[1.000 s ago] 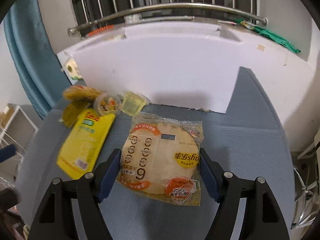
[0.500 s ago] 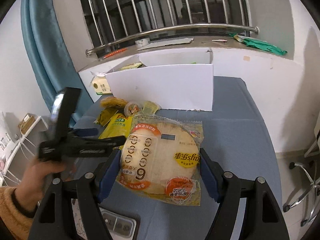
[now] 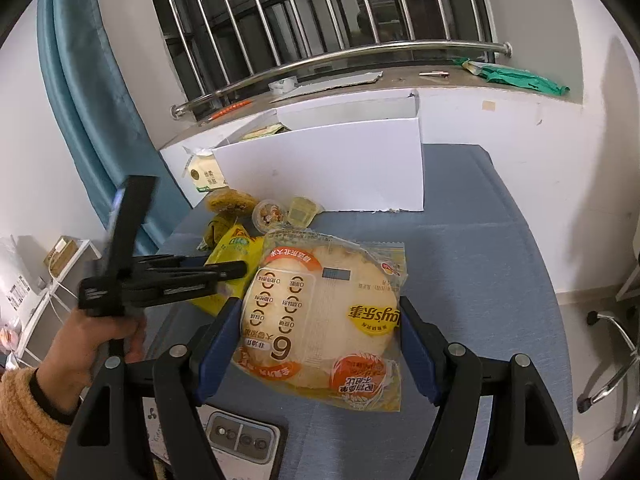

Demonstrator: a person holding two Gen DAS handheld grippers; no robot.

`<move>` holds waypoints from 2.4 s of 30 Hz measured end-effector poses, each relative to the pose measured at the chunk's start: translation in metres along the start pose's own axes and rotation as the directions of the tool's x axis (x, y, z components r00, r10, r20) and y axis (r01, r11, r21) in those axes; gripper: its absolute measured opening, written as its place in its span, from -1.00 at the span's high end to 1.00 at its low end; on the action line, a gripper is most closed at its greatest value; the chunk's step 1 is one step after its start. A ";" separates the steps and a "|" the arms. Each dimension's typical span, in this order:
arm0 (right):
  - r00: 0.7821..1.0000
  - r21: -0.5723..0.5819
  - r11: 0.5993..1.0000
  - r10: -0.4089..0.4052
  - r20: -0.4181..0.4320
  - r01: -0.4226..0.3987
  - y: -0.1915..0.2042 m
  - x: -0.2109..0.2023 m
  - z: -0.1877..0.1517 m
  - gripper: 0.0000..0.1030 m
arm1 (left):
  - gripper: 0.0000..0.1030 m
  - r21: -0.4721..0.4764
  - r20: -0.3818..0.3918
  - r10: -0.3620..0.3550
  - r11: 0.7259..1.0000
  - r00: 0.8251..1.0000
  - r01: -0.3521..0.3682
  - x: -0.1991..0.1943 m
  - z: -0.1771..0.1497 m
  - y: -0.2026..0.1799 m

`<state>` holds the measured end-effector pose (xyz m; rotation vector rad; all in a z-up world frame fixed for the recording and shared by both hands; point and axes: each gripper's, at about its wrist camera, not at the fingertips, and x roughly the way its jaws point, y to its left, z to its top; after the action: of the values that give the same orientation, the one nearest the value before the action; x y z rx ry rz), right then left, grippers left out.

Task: Organize snacks
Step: 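Grasp the yellow pouch with the left tool while the right tool holds the bread packet, then carry both items over the white box and open both tools to drop them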

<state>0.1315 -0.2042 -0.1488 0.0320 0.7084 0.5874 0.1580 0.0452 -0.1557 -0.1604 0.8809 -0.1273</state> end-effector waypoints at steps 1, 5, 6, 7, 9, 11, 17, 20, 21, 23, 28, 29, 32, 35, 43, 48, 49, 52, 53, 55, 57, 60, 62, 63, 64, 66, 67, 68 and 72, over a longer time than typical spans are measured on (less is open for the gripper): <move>1.000 -0.003 1.000 0.002 0.001 -0.002 0.001 0.000 0.001 -0.53 | 0.64 0.009 0.010 0.004 1.000 1.000 -0.004 -0.006 0.001 -0.003; 1.000 -0.017 1.000 0.003 0.002 -0.003 0.002 0.004 0.004 -0.53 | 0.71 0.019 0.027 0.007 1.000 1.000 -0.007 -0.020 -0.001 0.000; 1.000 -0.013 1.000 -0.002 -0.003 0.002 0.003 0.005 0.004 -0.53 | 0.74 0.028 0.026 0.015 0.999 1.000 -0.016 -0.021 -0.002 -0.001; 1.000 -0.006 1.000 0.003 -0.003 -0.003 0.003 0.006 0.004 -0.53 | 0.74 0.033 0.021 0.026 0.999 0.999 -0.027 -0.020 -0.003 0.000; 1.000 -0.009 1.000 0.012 -0.004 -0.012 0.004 0.006 0.003 -0.53 | 0.70 0.016 0.022 0.015 1.000 1.000 -0.016 -0.020 -0.003 0.003; 1.000 -0.017 1.000 0.003 -0.007 -0.003 0.006 0.007 0.001 -0.53 | 0.08 0.013 -0.003 0.045 0.999 0.999 -0.045 -0.014 -0.003 0.005; 1.000 -0.016 1.000 -0.002 -0.008 0.002 0.006 0.005 0.001 -0.53 | -1.00 0.042 -0.019 0.138 0.990 0.990 -0.137 -0.001 -0.006 -0.001; 1.000 -0.012 1.000 -0.006 -0.014 0.006 0.005 0.007 0.001 -0.53 | -1.00 0.082 -0.063 0.181 0.981 0.981 -0.176 0.021 -0.003 -0.006; 1.000 -0.008 1.000 -0.004 -0.017 0.004 0.005 0.008 0.001 -0.53 | -1.00 0.095 -0.074 0.198 0.977 0.977 -0.191 0.028 -0.003 -0.008; 1.000 -0.011 1.000 0.000 -0.019 0.000 0.007 0.009 0.000 -0.53 | -1.00 0.122 -0.094 0.221 0.970 0.971 -0.209 0.041 -0.002 -0.012; 1.000 -0.011 1.000 -0.002 -0.026 0.002 0.006 0.010 -0.004 -0.53 | -0.02 0.102 -0.077 0.148 0.985 0.986 -0.140 0.042 -0.001 -0.010; 1.000 -0.011 1.000 -0.003 -0.028 0.002 0.005 0.010 -0.005 -0.53 | 0.05 0.089 -0.089 0.121 0.990 0.989 -0.113 0.040 -0.001 -0.008; 1.000 0.002 1.000 -0.001 -0.030 0.001 0.002 0.010 -0.008 -0.53 | 0.15 0.081 -0.076 0.089 0.993 0.993 -0.083 0.033 -0.006 -0.005; 1.000 0.013 1.000 0.004 -0.025 -0.004 0.000 0.010 -0.007 -0.53 | 0.16 0.043 -0.034 0.033 0.999 0.999 -0.032 0.011 -0.005 -0.007; 1.000 0.016 1.000 0.021 0.018 -0.021 -0.004 0.009 0.019 -0.53 | 0.16 0.053 0.177 -0.039 0.998 0.983 0.030 -0.061 0.049 -0.028; 0.996 -0.011 1.000 0.005 0.085 -0.004 -0.005 0.012 0.075 -0.53 | 0.16 0.070 0.241 -0.071 0.996 0.968 0.056 -0.071 0.114 -0.033; 0.995 -0.011 1.000 0.012 0.099 -0.011 -0.007 0.015 0.094 -0.53 | 0.16 0.078 0.243 -0.075 0.995 0.967 0.057 -0.070 0.125 -0.034; 0.992 0.000 1.000 -0.005 0.129 0.005 -0.015 0.027 0.138 -0.53 | 0.16 0.106 0.251 -0.046 0.994 0.967 0.019 -0.054 0.169 -0.039; 0.991 0.004 1.000 -0.015 0.130 0.014 -0.018 0.032 0.150 -0.53 | 0.16 0.113 0.246 -0.040 0.993 0.968 0.013 -0.047 0.182 -0.041; 0.991 0.023 1.000 -0.021 0.133 0.018 -0.027 0.045 0.174 -0.53 | 0.16 0.114 0.239 -0.036 0.993 0.970 0.009 -0.034 0.206 -0.037; 0.989 0.049 0.999 -0.030 0.143 0.024 -0.039 0.059 0.197 -0.53 | 0.08 0.127 0.227 -0.020 0.992 0.974 -0.010 -0.018 0.224 -0.036; 0.991 0.051 0.999 -0.026 0.130 0.019 -0.053 0.075 0.213 -0.55 | -0.46 0.117 0.209 0.013 0.992 0.978 -0.038 0.009 0.241 -0.031; 0.991 0.042 0.999 -0.024 0.133 0.019 -0.060 0.088 0.222 -0.89 | -1.00 0.085 0.217 0.052 0.994 0.975 -0.072 0.016 0.242 -0.025; 0.992 0.038 0.999 -0.028 0.126 0.024 -0.062 0.093 0.225 -1.00 | -1.00 0.070 0.222 0.066 0.994 0.973 -0.084 0.016 0.240 -0.021; 0.991 0.050 0.998 -0.041 0.125 0.035 -0.066 0.097 0.227 -1.00 | -1.00 0.061 0.221 0.061 0.995 0.973 -0.077 0.014 0.236 -0.017; 0.991 0.052 0.999 -0.007 0.132 0.000 -0.068 0.095 0.225 -1.00 | -1.00 0.048 0.213 0.044 0.997 0.976 -0.055 0.011 0.228 -0.011; 0.989 0.041 0.999 0.017 0.149 -0.024 -0.067 0.090 0.221 -1.00 | -1.00 0.047 0.208 0.054 0.997 0.977 -0.065 0.009 0.224 -0.009; 0.987 0.031 0.999 0.021 0.158 -0.026 -0.066 0.087 0.218 -1.00 | -1.00 0.047 0.215 0.068 0.996 0.974 -0.080 0.005 0.218 -0.008; 0.985 0.027 0.999 0.014 0.173 -0.019 -0.066 0.075 0.207 -1.00 | -1.00 0.068 0.246 0.058 0.995 0.968 -0.077 -0.019 0.197 -0.010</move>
<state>0.3384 -0.1865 -0.0497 0.1139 0.5485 0.5824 0.2982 0.0555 -0.0160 -0.0711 0.6341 -0.0755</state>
